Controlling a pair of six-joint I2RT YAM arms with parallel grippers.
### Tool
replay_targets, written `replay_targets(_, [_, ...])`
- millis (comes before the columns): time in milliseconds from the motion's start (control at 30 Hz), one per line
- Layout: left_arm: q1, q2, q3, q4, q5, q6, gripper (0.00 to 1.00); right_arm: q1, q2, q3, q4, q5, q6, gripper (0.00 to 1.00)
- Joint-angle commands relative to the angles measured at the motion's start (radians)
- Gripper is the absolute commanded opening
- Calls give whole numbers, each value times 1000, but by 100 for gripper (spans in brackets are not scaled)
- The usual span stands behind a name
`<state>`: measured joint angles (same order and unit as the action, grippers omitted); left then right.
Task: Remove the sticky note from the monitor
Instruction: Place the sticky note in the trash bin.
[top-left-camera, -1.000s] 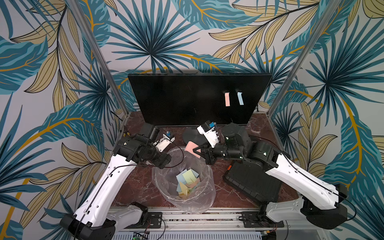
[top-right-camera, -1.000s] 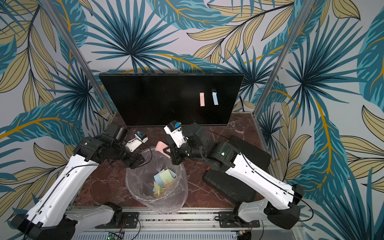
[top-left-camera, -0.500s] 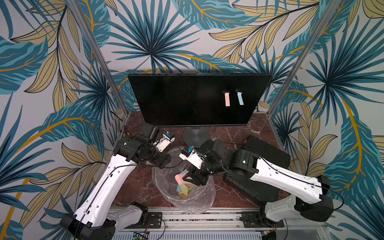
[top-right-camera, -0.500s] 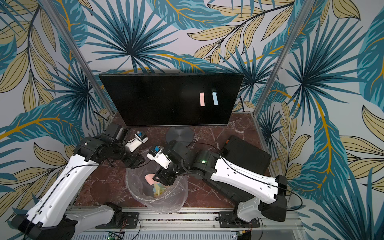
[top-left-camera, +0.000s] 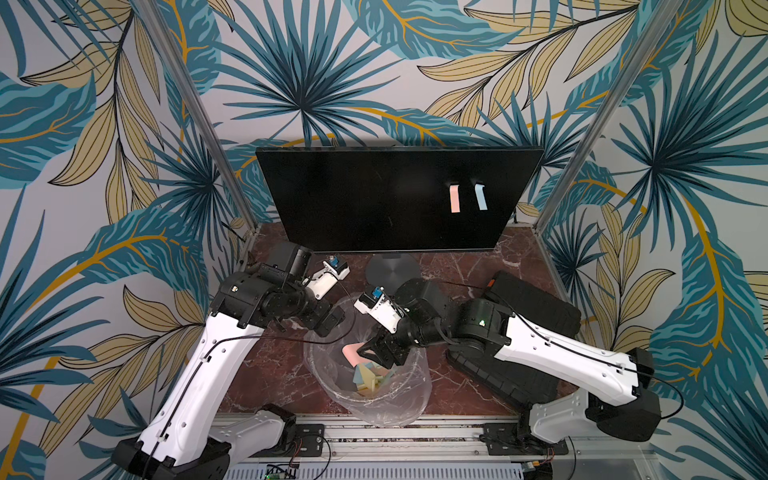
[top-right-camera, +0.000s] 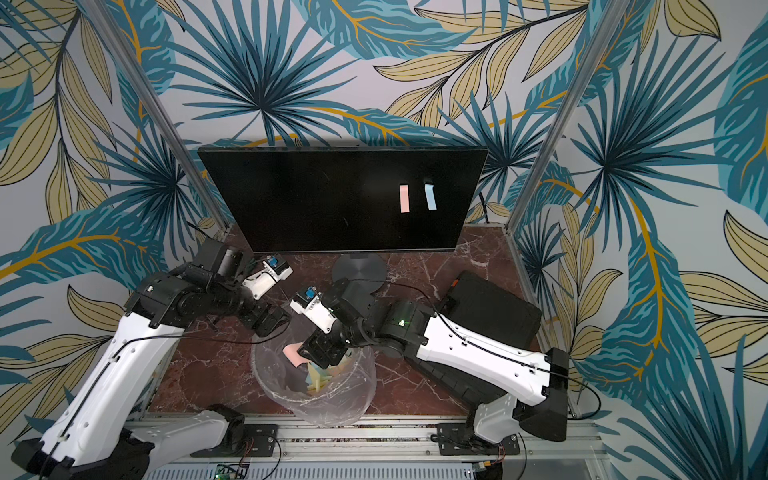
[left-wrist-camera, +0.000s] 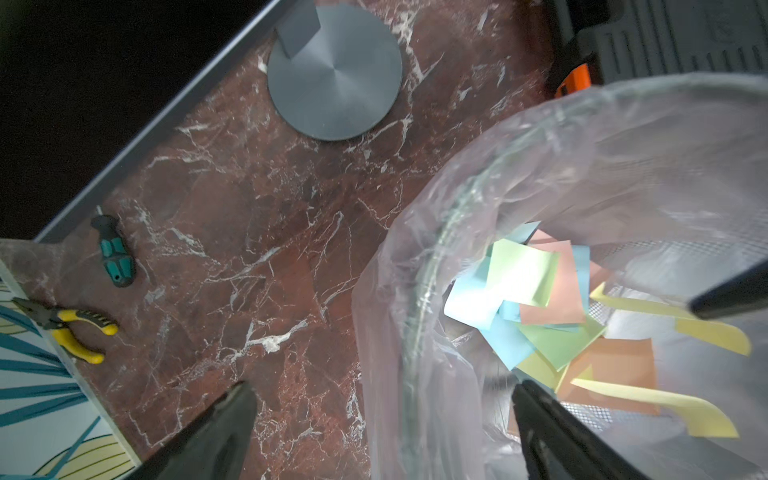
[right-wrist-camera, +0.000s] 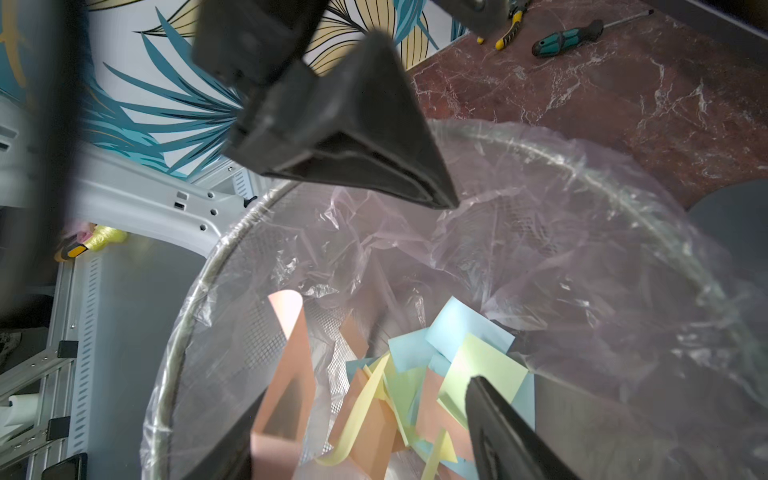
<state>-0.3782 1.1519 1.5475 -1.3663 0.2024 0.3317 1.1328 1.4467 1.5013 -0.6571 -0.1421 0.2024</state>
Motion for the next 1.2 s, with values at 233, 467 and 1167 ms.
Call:
replay_targets(233, [-2, -43, 123, -184, 256, 102, 100, -30, -47, -70, 105, -28, 47, 69])
replay_targets(467, [-13, -68, 34, -161, 333, 113, 100, -48, -50, -79, 130, -72, 57, 68])
replay_targets(1167, [-46, -37, -66, -8, 97, 35, 100, -81, -146, -149, 222, -143, 102, 67])
